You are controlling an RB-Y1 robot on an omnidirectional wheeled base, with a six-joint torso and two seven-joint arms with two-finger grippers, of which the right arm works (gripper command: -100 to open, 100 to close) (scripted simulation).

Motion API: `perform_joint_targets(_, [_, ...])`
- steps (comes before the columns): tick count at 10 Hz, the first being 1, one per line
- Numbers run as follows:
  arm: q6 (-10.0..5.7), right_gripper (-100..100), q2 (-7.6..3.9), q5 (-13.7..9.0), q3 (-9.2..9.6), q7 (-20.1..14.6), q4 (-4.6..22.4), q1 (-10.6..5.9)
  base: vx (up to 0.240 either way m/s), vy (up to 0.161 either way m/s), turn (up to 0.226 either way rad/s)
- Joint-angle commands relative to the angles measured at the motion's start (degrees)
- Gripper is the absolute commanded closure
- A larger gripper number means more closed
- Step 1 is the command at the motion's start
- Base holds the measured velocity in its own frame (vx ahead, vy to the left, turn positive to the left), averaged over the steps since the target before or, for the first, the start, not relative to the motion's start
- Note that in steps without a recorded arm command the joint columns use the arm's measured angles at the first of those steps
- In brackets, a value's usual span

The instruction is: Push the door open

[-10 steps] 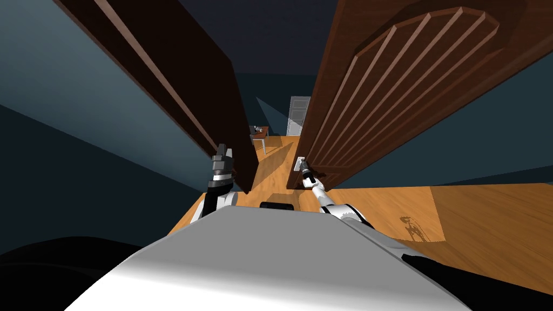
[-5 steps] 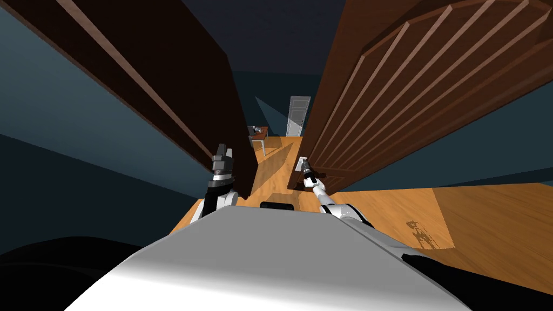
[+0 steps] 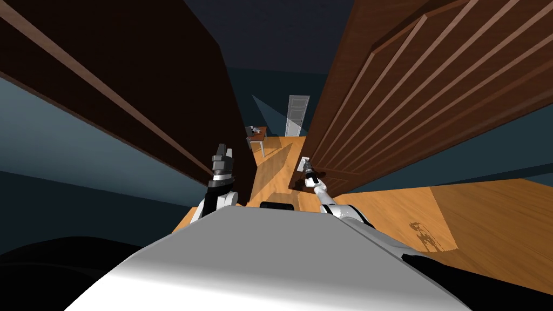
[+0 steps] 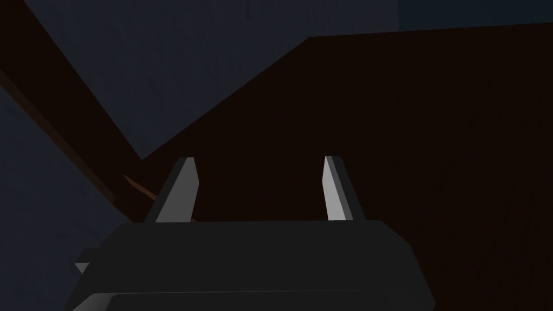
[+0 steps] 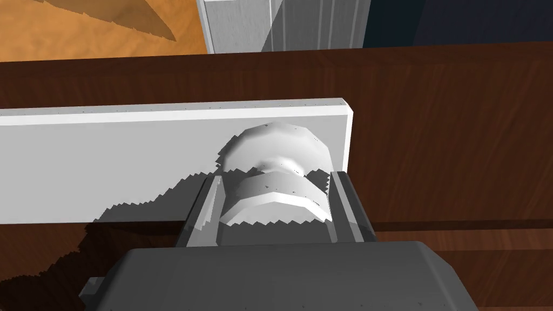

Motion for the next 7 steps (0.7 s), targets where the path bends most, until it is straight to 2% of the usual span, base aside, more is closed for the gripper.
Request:
perform_joint_targets(1, [-0.12,100,-0.78,-0.4,-1.58,0.6,0.5,-0.25,0.138,0.102,-0.068])
perform_joint_targets(2, [-0.16,100,-0.83,-0.5,-2.39,1.1,0.8,-0.29,0.140,0.078,-0.038])
perform_joint_targets(3, [-0.16,100,-0.83,-0.5,-2.39,1.1,0.8,-0.29,0.111,0.060,-0.028])
perform_joint_targets(4, [-0.22,100,-0.90,-0.8,-3.60,1.7,1.2,-0.35,0.167,0.062,-0.049])
perform_joint_targets(7, [-0.31,100,-1.02,-1.2,-5.57,2.8,2.0,-0.44,0.181,0.095,-0.069])
